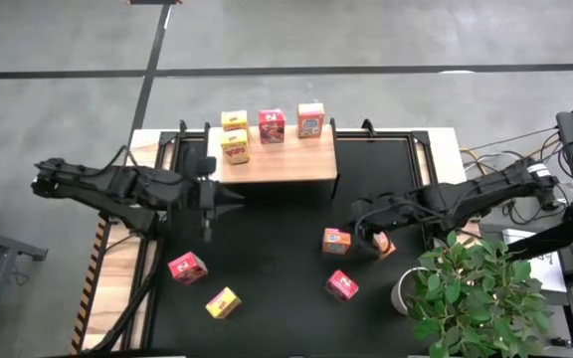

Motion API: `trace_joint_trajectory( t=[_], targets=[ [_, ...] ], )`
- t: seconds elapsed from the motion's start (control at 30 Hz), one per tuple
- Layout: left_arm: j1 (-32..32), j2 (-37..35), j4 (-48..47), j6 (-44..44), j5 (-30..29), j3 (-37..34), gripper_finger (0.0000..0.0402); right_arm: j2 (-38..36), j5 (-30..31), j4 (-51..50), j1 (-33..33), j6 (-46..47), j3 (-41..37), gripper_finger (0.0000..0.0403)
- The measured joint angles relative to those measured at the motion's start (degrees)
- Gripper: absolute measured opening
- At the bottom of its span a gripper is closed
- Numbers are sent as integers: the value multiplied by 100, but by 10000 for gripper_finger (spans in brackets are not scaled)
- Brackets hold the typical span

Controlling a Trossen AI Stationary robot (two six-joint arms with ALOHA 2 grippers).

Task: Stack cereal on shelf
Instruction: Put the left orange cereal box aligned with the other orange cereal box on the shelf

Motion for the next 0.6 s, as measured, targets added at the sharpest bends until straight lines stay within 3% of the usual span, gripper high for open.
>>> trace_joint_trajectory(
  t=[0.3,0.6],
  targets=[
    [0,-206,99,-4,0,7,63,808,197,-945,311,470,838,31],
    [0,-208,123,-39,0,11,63,1384,319,-1606,312,230,1237,152]
  ],
)
